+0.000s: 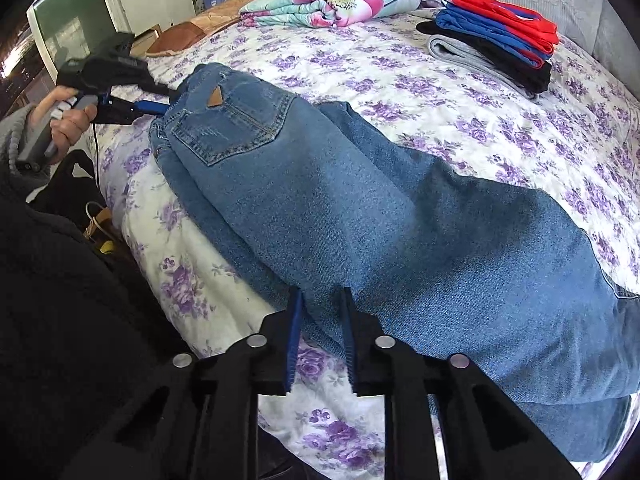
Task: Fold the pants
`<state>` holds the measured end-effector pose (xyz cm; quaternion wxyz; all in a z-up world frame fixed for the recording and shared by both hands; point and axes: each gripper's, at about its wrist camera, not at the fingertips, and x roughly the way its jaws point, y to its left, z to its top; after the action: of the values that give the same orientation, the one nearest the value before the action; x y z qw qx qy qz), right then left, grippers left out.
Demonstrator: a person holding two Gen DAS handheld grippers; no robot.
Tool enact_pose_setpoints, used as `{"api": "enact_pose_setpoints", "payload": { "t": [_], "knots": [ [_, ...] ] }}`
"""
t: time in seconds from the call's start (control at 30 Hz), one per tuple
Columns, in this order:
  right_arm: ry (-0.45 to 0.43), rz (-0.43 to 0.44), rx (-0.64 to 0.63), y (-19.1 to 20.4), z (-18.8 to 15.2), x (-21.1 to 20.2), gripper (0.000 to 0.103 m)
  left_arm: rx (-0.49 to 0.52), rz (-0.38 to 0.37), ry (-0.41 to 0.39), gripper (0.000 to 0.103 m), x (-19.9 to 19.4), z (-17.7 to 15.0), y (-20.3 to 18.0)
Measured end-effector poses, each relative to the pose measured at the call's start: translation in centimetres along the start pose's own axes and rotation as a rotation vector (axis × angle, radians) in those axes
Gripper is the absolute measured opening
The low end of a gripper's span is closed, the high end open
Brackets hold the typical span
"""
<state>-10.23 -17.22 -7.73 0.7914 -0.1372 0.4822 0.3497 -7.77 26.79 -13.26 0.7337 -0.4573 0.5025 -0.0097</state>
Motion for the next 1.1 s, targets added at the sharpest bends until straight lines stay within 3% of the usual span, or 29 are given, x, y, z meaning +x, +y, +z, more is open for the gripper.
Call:
{"api": "enact_pose_setpoints", "payload": {
  "t": [0.07,0.13,0.23,0.3,0.33,0.47,0.57,0.6,0.67,0.7,0.8,0.83,0.93,0.97,1.0,1.03,1.1],
  "knots": [
    [-0.007,0.0,0.001,0.1,0.0,-0.3,0.013,-0.011,0.009,-0.024,0.0,-1.1,-0.2,0.8],
    [-0.005,-0.001,0.0,0.2,-0.1,-0.4,0.011,-0.013,0.032,-0.052,0.0,-2.2,-0.4,1.3],
    [0.0,0.004,0.017,0.0,-0.2,0.0,0.011,-0.037,-0.065,0.005,0.0,-2.5,-0.9,1.2],
    [0.01,0.003,0.021,0.0,-0.2,0.4,0.011,-0.005,-0.038,0.019,0.019,-2.1,-1.4,0.2],
    [0.011,0.001,0.019,0.0,-0.2,0.5,0.011,-0.003,-0.032,0.015,0.035,-1.7,-1.5,-0.1],
    [0.012,0.008,0.019,0.0,-0.2,0.6,0.011,-0.043,-0.014,-0.001,0.055,0.4,-1.1,-0.4],
    [0.016,0.012,0.021,0.1,-0.2,0.6,0.011,-0.03,0.014,-0.028,0.061,1.3,-0.7,-1.3],
    [0.015,0.01,0.022,0.1,-0.2,0.6,0.011,-0.025,0.032,-0.03,0.059,1.4,-0.7,-1.6],
    [0.012,0.01,0.027,0.1,-0.3,0.6,0.011,0.014,0.1,-0.049,0.025,1.1,-0.9,-1.7],
    [0.01,0.01,0.033,0.1,-0.4,0.6,0.011,0.031,0.117,-0.053,0.021,0.9,-0.9,-1.5],
    [0.008,0.006,0.036,0.5,-0.7,0.5,0.011,-0.014,0.062,-0.056,0.011,-0.4,-1.4,0.4],
    [0.01,0.007,0.033,0.7,-0.9,0.5,0.007,-0.019,0.07,-0.072,0.002,-1.2,-1.7,0.8],
    [0.042,0.047,0.018,1.6,-1.3,0.8,0.001,-0.011,0.049,-0.071,0.002,-2.3,-2.3,1.5],
    [0.061,0.018,-0.013,2.2,-1.7,1.3,0.001,-0.005,0.064,-0.065,0.001,-2.3,-2.4,1.6],
    [0.08,-0.005,-0.039,2.5,-2.0,1.8,0.001,-0.018,0.124,-0.067,0.0,-2.5,-2.6,1.9],
    [0.087,0.005,-0.035,2.4,-2.2,1.9,0.001,-0.03,0.117,-0.065,0.0,-2.9,-2.8,2.0],
    [0.036,0.05,0.041,1.4,-2.4,0.6,0.001,-0.031,0.032,-0.078,0.0,-4.3,-3.4,1.7]
  ]
}}
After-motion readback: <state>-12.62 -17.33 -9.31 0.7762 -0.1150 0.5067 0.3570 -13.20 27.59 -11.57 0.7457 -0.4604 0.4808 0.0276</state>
